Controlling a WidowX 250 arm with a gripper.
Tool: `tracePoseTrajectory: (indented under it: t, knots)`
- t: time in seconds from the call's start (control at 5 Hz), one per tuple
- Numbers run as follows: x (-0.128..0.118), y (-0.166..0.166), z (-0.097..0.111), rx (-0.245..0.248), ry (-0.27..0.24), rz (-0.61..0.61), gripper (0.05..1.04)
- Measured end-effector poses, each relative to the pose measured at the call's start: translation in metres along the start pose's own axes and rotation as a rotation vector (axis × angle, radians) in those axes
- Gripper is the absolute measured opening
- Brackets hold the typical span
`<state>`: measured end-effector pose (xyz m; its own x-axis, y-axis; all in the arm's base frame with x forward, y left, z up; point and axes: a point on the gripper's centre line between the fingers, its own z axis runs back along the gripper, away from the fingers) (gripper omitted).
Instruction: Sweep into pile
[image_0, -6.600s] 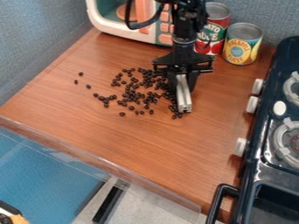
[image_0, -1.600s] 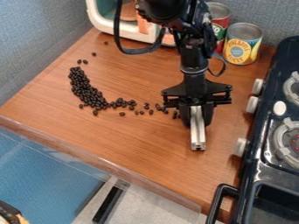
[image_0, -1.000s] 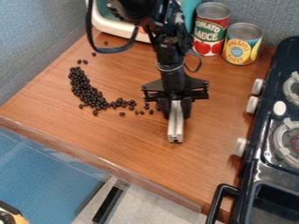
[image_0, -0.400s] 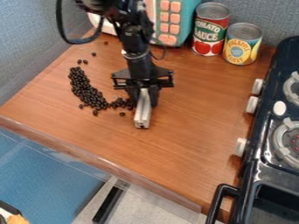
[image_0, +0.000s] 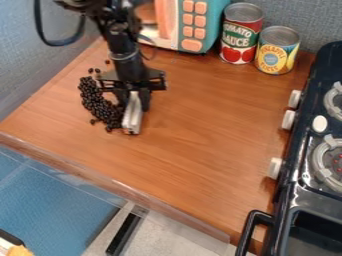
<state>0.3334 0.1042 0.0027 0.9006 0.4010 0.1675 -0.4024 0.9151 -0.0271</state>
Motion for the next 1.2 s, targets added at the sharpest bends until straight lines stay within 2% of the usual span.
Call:
tracePoseTrajectory:
  t: [0.4,0.6,0.8,1.0,1.2]
  knots:
    - [0.008,0.035,0.000,0.065,-0.041,-0.008,0.386]
    - [0.006,0.037,-0.002,0.065,-0.035,-0.015,0.386]
    - [-0.003,0.027,-0.001,0.014,0.021,-0.007,0.386]
    - [-0.007,0.005,0.006,-0.063,0.110,0.049,0.386]
    - [-0.010,-0.027,0.019,-0.115,0.193,0.094,0.386]
